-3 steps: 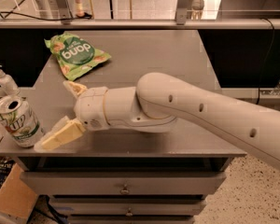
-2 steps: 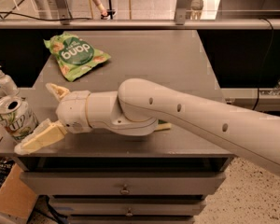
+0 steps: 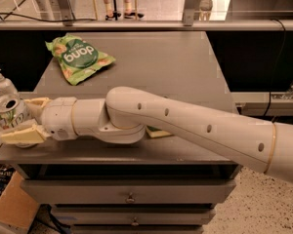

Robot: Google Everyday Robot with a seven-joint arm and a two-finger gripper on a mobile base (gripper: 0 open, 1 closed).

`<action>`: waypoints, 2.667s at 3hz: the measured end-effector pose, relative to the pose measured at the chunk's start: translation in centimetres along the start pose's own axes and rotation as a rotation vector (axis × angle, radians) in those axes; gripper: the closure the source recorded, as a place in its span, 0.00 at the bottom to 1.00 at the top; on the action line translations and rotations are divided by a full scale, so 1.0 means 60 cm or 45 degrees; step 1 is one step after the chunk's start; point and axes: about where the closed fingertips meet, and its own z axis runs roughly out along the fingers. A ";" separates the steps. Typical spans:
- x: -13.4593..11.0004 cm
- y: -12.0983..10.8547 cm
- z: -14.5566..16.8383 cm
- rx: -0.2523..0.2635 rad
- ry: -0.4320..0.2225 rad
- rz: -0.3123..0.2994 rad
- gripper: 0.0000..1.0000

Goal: Knock 7up can over

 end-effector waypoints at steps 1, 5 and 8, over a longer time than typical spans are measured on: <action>0.004 0.003 -0.003 0.003 -0.010 0.027 0.64; -0.087 -0.151 -0.329 0.401 0.277 0.010 1.00; -0.114 -0.278 -0.465 0.348 0.869 0.058 1.00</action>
Offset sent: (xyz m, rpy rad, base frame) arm 0.0120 -0.0439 -0.0129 -0.0158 0.0838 -0.1078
